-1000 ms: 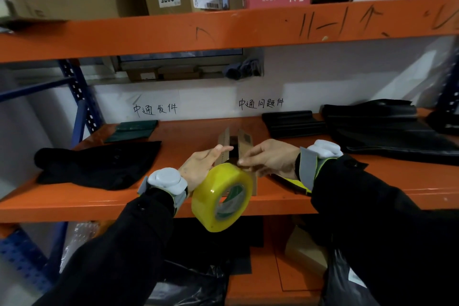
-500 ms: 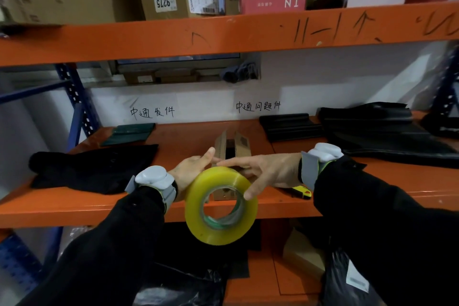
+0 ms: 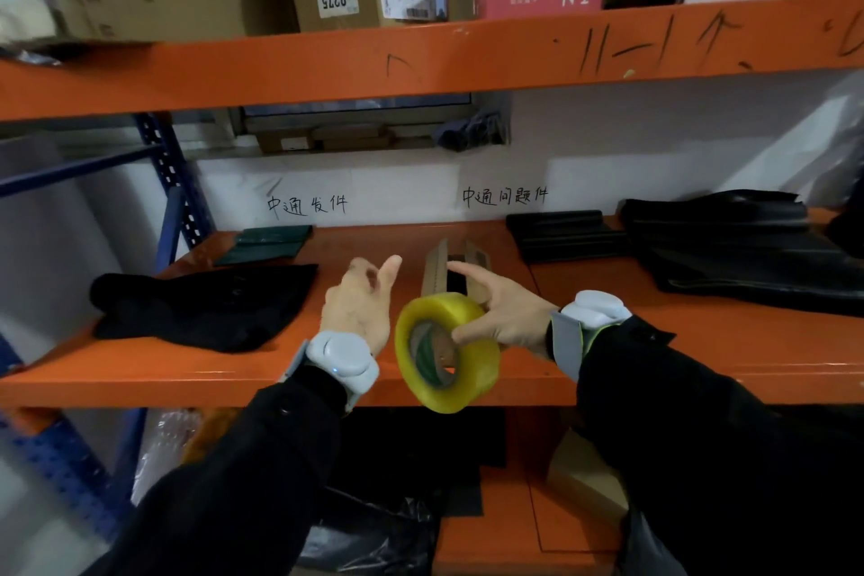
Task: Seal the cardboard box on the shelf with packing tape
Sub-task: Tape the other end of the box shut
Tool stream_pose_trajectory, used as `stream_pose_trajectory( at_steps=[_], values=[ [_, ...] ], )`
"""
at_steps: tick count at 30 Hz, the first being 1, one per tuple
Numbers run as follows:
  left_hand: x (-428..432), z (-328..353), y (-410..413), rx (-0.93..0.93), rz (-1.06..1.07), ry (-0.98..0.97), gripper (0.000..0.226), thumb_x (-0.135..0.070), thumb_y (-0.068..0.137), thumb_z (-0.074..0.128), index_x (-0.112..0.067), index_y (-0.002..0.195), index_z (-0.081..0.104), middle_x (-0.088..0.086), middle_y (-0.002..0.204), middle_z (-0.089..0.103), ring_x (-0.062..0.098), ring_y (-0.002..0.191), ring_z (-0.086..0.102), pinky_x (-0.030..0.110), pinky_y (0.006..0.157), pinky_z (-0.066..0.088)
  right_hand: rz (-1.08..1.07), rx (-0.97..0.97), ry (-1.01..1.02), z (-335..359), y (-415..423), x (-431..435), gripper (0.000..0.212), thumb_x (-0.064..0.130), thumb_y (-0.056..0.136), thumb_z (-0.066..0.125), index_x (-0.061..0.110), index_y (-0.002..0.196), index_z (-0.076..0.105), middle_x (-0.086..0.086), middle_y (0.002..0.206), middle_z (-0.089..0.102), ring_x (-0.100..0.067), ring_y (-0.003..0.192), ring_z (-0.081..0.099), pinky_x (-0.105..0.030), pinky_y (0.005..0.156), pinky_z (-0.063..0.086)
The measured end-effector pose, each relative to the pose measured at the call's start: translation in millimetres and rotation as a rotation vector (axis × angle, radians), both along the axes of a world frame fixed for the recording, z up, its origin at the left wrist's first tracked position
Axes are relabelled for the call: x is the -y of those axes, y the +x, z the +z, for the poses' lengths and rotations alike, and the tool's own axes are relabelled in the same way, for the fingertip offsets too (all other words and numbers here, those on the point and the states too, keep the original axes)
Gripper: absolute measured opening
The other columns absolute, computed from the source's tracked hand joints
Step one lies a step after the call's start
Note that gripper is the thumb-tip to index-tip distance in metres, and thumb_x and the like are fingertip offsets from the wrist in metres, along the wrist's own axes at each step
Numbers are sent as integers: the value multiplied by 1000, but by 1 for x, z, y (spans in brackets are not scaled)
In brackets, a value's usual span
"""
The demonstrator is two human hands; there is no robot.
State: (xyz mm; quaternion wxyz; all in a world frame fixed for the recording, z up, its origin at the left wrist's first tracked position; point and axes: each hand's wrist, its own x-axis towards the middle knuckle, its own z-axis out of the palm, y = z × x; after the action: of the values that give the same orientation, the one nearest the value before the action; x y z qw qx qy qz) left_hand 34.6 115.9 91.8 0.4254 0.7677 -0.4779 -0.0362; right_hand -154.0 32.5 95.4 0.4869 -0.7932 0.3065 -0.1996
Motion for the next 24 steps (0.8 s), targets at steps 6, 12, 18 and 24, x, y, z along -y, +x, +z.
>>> stream_pose_trajectory(
  at_steps=[6, 12, 18, 24],
  values=[
    [-9, -12, -11, -180, -7, 113, 53, -65, 96, 32, -16, 97, 52, 6, 95, 65, 31, 92, 58, 38, 84, 43, -85, 91, 101, -2, 19, -22, 103, 35, 57, 94, 41, 145, 41, 4, 154, 35, -15, 140, 32, -40, 113, 36],
    [-12, -7, -16, -452, -40, 36, 43, -53, 103, 32, -15, 107, 52, -2, 94, 60, 25, 92, 59, 39, 88, 49, -52, 47, 112, 0, 30, -37, 84, 35, 70, 87, 26, 143, 47, 6, 136, 50, -10, 121, 44, -27, 97, 42],
    [-20, -12, -11, -365, 17, -39, 48, -42, 107, 28, -8, 124, 56, 4, 113, 56, 23, 105, 52, 30, 86, 35, -6, -77, 34, 9, 34, -29, 90, 62, 58, 81, 30, 138, 52, 0, 127, 59, -26, 110, 64, -46, 99, 51],
    [-20, -17, -5, -249, -20, -51, 47, -42, 107, 27, -9, 122, 57, 8, 120, 61, 32, 116, 54, 32, 87, 36, -28, -313, -424, 32, 34, -26, 60, 66, 73, 70, 28, 120, 69, 5, 121, 65, -12, 107, 62, -35, 96, 51]
  ],
)
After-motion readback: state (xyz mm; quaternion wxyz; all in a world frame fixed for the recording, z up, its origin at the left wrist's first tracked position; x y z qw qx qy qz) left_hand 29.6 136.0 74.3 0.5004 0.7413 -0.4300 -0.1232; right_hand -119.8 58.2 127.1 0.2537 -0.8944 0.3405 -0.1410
